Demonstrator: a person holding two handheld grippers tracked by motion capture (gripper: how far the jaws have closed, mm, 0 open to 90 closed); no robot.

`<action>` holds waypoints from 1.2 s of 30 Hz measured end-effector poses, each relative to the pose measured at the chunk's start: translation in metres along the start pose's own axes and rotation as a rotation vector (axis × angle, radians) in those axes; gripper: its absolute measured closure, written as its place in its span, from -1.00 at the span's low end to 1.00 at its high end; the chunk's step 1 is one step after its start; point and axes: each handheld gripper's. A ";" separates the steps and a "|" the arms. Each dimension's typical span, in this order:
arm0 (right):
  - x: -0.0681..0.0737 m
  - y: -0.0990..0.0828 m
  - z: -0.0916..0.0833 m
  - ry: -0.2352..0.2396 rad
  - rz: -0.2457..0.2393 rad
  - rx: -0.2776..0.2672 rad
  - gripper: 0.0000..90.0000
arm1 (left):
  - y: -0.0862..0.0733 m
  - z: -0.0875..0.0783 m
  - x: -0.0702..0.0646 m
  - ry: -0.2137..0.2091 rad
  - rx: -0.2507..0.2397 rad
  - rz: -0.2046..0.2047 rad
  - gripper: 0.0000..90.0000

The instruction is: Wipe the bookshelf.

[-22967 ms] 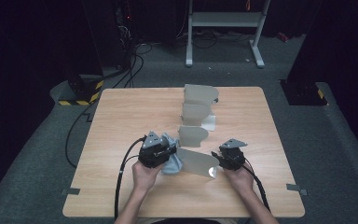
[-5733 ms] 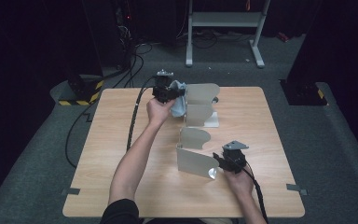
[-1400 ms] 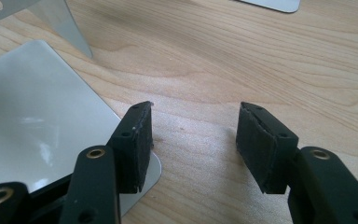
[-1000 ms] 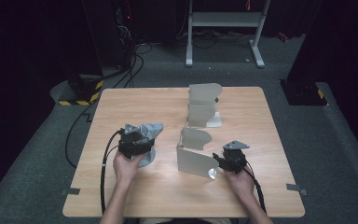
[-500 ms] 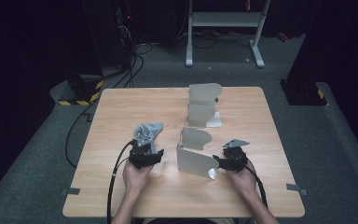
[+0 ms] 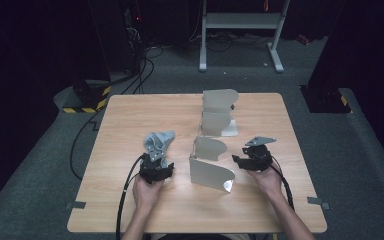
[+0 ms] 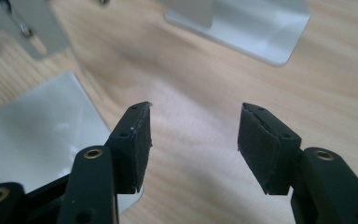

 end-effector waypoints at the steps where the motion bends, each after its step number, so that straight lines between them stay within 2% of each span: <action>1: -0.003 0.005 -0.002 0.006 0.003 -0.005 -0.02 | 0.000 0.000 0.000 0.000 0.000 -0.002 -0.20; 5: -0.011 0.024 -0.004 0.021 -0.014 -0.021 -0.07 | 0.000 0.000 0.000 -0.004 0.002 -0.002 -0.21; 10: -0.022 0.046 0.001 0.029 -0.002 -0.039 -0.11 | 0.000 0.000 0.000 -0.010 0.005 -0.004 -0.23; 12: -0.027 0.056 0.008 0.030 0.001 -0.028 -0.13 | -0.001 0.000 0.000 -0.013 0.006 -0.007 -0.23; 15: -0.033 0.072 0.022 0.016 0.008 0.048 -0.15 | -0.001 0.000 0.000 -0.015 0.006 -0.007 -0.24; 20: -0.038 0.089 0.038 0.027 0.009 0.051 -0.16 | -0.001 0.000 0.000 -0.015 0.006 -0.005 -0.24; 26: -0.037 0.097 0.056 0.038 -0.009 0.034 -0.16 | -0.001 -0.001 -0.001 -0.009 0.006 -0.005 -0.26; 29: -0.038 0.096 0.066 0.072 0.000 0.012 -0.13 | -0.001 -0.001 -0.001 -0.009 0.006 -0.007 -0.26; 34: -0.039 0.095 0.075 0.090 0.018 -0.013 0.00 | -0.001 -0.001 -0.001 -0.005 0.005 -0.009 -0.26; 36: -0.037 0.095 0.077 0.090 0.007 -0.008 0.07 | -0.001 -0.002 -0.002 0.003 0.003 -0.001 -0.26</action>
Point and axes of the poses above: each handheld gripper's, and its own axes: z roughly forward along the jaws, y roughly out of its top, x roughly to its left, and after that the axes turned 13 degrees about y, right-handed
